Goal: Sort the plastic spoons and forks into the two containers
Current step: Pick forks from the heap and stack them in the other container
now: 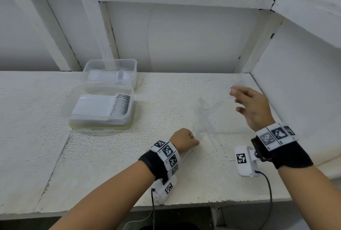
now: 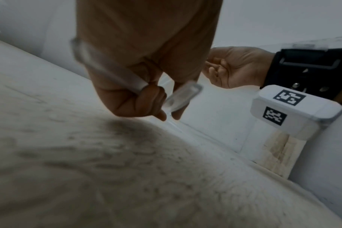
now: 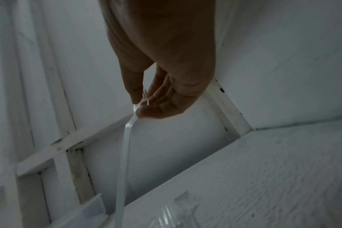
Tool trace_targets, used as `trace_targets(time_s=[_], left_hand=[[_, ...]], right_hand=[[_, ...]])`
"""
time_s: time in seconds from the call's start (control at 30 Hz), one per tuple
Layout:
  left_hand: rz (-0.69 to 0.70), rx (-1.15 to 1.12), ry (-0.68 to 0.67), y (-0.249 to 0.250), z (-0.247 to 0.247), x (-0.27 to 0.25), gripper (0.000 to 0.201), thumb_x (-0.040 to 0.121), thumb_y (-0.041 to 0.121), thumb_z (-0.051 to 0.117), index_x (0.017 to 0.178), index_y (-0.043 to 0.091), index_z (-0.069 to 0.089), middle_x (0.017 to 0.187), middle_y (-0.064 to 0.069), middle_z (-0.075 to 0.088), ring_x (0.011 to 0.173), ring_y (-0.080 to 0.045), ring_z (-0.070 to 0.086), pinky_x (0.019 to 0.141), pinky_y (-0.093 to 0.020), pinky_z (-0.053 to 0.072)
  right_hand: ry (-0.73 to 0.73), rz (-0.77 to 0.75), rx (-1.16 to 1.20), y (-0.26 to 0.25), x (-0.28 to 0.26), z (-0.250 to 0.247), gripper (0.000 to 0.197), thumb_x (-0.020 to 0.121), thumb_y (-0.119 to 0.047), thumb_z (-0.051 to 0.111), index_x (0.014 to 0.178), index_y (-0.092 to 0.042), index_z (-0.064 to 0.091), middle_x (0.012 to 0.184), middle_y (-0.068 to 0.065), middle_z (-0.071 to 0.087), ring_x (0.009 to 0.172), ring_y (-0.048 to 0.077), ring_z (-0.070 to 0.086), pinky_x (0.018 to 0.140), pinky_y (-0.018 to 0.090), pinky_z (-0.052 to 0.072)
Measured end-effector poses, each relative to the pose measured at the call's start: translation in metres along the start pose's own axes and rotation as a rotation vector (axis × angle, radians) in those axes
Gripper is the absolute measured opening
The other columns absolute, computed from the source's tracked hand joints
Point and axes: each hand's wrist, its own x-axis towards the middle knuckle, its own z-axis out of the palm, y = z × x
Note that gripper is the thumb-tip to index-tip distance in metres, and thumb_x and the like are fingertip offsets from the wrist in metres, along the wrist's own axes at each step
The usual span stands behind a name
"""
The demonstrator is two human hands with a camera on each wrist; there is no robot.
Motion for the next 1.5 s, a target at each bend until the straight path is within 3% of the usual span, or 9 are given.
trace_targets(time_s=[0.23, 0.33, 0.43, 0.57, 0.73, 1.07, 1.27, 1.37, 1.5], left_hand=[[-0.056, -0.142, -0.002, -0.016, -0.030, -0.015, 0.017, 0.096, 0.017, 0.039, 0.085, 0.007, 0.048, 0.071, -0.002, 0.044, 0.058, -0.013, 0.042, 0.049, -0.020, 0.037], [-0.094, -0.172, -0.011, -0.029, -0.042, -0.023, 0.018, 0.097, 0.013, 0.034, 0.094, 0.008, 0.051, 0.071, -0.001, 0.051, 0.054, -0.012, 0.046, 0.044, -0.018, 0.039], [-0.115, -0.206, 0.033, -0.042, -0.053, -0.029, 0.018, 0.098, 0.015, 0.032, 0.094, 0.009, 0.048, 0.070, -0.002, 0.052, 0.052, -0.013, 0.044, 0.044, -0.019, 0.037], [-0.137, -0.288, 0.108, -0.052, -0.059, -0.032, 0.019, 0.099, 0.019, 0.030, 0.090, 0.011, 0.045, 0.067, -0.002, 0.043, 0.053, -0.014, 0.035, 0.044, -0.020, 0.029], [-0.155, -0.356, 0.176, -0.049, -0.056, -0.027, 0.014, 0.097, 0.019, 0.031, 0.090, 0.012, 0.042, 0.070, -0.001, 0.037, 0.055, -0.013, 0.028, 0.046, -0.022, 0.023], [-0.044, -0.022, 0.230, -0.007, -0.030, 0.019, 0.034, 0.095, 0.031, 0.044, 0.065, 0.015, 0.042, 0.065, 0.001, 0.043, 0.060, -0.015, 0.043, 0.051, -0.024, 0.028], [-0.053, 0.294, 0.057, 0.018, -0.019, 0.039, 0.051, 0.092, 0.045, 0.052, 0.123, 0.005, 0.050, 0.118, -0.012, 0.058, 0.108, -0.027, 0.056, 0.077, -0.028, 0.040], [-0.046, 0.313, 0.018, 0.019, -0.023, 0.043, 0.022, 0.093, 0.031, 0.052, 0.095, 0.009, 0.053, 0.094, -0.009, 0.056, 0.086, -0.021, 0.056, 0.064, -0.024, 0.040], [-0.052, 0.170, 0.075, 0.010, -0.036, 0.033, 0.030, 0.095, 0.028, 0.042, 0.076, 0.005, 0.048, 0.072, -0.008, 0.047, 0.069, -0.018, 0.045, 0.051, -0.024, 0.030]], right_hand=[[0.002, 0.191, 0.451, -0.003, 0.007, 0.019, 0.017, 0.101, -0.030, 0.035, 0.089, -0.029, 0.047, 0.063, 0.005, 0.054, 0.056, 0.020, 0.062, 0.060, 0.039, 0.057], [-0.017, 0.218, 0.059, 0.013, 0.016, 0.028, 0.011, 0.100, -0.031, 0.034, 0.103, -0.035, 0.044, 0.061, 0.002, 0.037, 0.037, 0.007, 0.033, 0.038, 0.014, 0.030], [-0.115, 0.263, -0.431, 0.038, 0.026, 0.034, 0.029, 0.094, -0.020, 0.053, 0.120, -0.013, 0.043, 0.065, 0.002, 0.042, 0.047, 0.010, 0.035, 0.038, 0.019, 0.030], [-0.267, 0.263, -1.026, 0.059, 0.029, 0.046, 0.037, 0.084, -0.021, 0.067, 0.060, -0.013, 0.040, 0.058, 0.001, 0.038, 0.052, 0.012, 0.037, 0.047, 0.021, 0.030], [-0.307, 0.201, -1.308, 0.060, 0.019, 0.056, 0.034, 0.089, -0.012, 0.056, 0.060, -0.012, 0.038, 0.062, 0.002, 0.042, 0.069, 0.020, 0.052, 0.055, 0.023, 0.039], [-0.080, 0.427, -0.183, 0.038, 0.003, 0.022, 0.009, 0.099, -0.017, 0.037, 0.094, -0.015, 0.043, 0.068, 0.011, 0.054, 0.053, 0.018, 0.049, 0.054, 0.031, 0.050], [-0.062, 0.424, -0.015, 0.041, -0.001, 0.009, 0.020, 0.098, -0.016, 0.046, 0.078, -0.017, 0.041, 0.062, 0.005, 0.044, 0.037, 0.007, 0.039, 0.035, 0.015, 0.033], [-0.071, 0.428, 0.078, 0.044, 0.000, 0.009, 0.016, 0.097, -0.012, 0.046, 0.082, -0.014, 0.043, 0.066, 0.007, 0.051, 0.043, 0.014, 0.055, 0.040, 0.021, 0.046], [-0.036, 0.426, -0.138, 0.047, 0.010, 0.015, 0.017, 0.096, -0.012, 0.046, 0.082, -0.021, 0.041, 0.062, 0.001, 0.037, 0.033, 0.005, 0.031, 0.033, 0.013, 0.026]])
